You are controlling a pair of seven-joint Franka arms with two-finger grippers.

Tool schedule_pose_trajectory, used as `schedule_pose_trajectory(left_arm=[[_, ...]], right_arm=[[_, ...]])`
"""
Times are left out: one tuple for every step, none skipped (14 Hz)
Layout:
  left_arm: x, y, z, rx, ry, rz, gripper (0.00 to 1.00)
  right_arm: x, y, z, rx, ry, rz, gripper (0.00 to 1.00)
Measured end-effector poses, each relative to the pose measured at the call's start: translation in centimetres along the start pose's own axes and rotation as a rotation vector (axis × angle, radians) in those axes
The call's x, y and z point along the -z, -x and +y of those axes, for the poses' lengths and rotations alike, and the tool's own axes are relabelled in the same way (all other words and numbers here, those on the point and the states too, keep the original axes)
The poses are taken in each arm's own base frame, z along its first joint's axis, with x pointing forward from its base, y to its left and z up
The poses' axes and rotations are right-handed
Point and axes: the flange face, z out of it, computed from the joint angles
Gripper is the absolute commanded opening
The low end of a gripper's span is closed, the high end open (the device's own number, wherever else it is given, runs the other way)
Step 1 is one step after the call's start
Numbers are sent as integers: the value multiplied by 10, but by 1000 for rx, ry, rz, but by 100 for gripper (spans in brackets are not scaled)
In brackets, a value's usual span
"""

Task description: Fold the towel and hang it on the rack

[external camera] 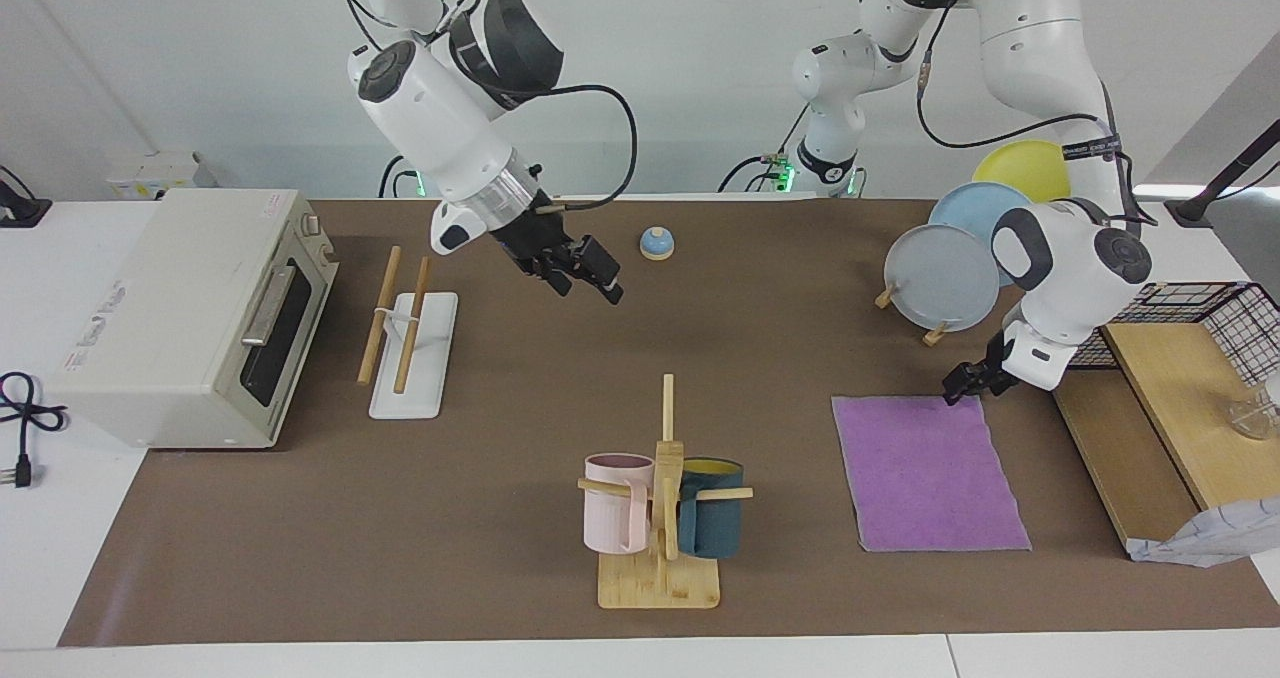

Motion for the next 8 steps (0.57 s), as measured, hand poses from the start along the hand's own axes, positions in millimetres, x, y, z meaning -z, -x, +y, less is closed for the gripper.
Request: schedule_pose_trajectory(left_arm=[[-5,0,-6,24,23,-9,58],[-7,-1,-9,40,37,-11,58],[-6,-2,-11,49,46,-9,58],[-3,-4,-10,54,52,-7,58],[-1,-5,-9,54,57,-10,58],[1,-7,-7,53,61,-15,55],[3,-9,-6,52,63,-22,48],[5,-10,-6,51,64,-25,38]], right_arm=[[-7,4,1,-4,-1,-1,100],[-10,6,1,-6,1,-3,100],[-11,7,1,-5,1,-4,100],[-11,8,1,-4,1,-5,100],[-11,9,1,-3,1,-6,100],[-11,9,1,-5,0,-6,100],[-11,9,0,-14,-1,-7,100],[-11,10,0,-38,-2,-9,100]])
